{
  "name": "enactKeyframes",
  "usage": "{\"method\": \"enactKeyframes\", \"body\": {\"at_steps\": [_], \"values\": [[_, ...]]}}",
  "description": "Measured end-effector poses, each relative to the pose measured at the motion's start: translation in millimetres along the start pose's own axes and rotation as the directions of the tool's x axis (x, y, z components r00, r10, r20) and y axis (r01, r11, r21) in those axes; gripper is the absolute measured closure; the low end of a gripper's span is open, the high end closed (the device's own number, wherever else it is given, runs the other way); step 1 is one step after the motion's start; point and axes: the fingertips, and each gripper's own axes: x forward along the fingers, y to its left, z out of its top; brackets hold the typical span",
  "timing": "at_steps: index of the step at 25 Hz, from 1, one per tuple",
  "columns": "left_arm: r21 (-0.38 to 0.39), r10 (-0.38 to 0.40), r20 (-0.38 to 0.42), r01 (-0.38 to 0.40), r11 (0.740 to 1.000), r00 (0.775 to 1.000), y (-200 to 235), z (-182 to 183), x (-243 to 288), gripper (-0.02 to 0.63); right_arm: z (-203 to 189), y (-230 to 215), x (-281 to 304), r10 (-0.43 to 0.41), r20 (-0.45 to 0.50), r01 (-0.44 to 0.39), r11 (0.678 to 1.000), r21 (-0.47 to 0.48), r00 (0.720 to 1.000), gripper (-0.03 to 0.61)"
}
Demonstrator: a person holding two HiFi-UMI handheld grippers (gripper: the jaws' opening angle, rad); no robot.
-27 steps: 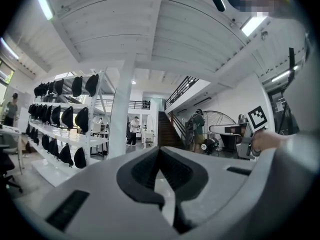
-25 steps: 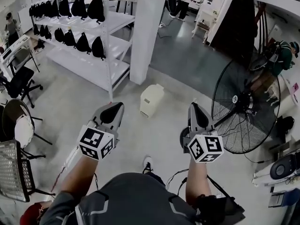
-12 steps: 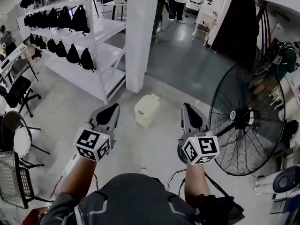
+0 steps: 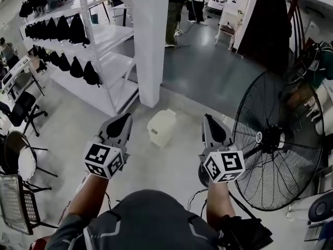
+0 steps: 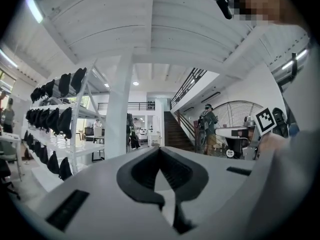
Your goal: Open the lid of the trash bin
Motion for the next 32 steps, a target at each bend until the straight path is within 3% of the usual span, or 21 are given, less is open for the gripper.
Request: {"method": "enactKeyframes", "body": {"at_steps": [15,32], "values": [[0.000,-0.023,-0.050,0.023,1.000,0.998,21,-27,67,0.606,-31,-40,53,-0.001,-0.024,0.001,1.000,0.015,1.000,0.552],[0.005,-0.234,-0.019,0.234,0.972,0.972,128,-29,198,0.606,-41,-64,186,-0.176,-0.061,0.174,0.984,-0.035,0.983,0.552]]}}
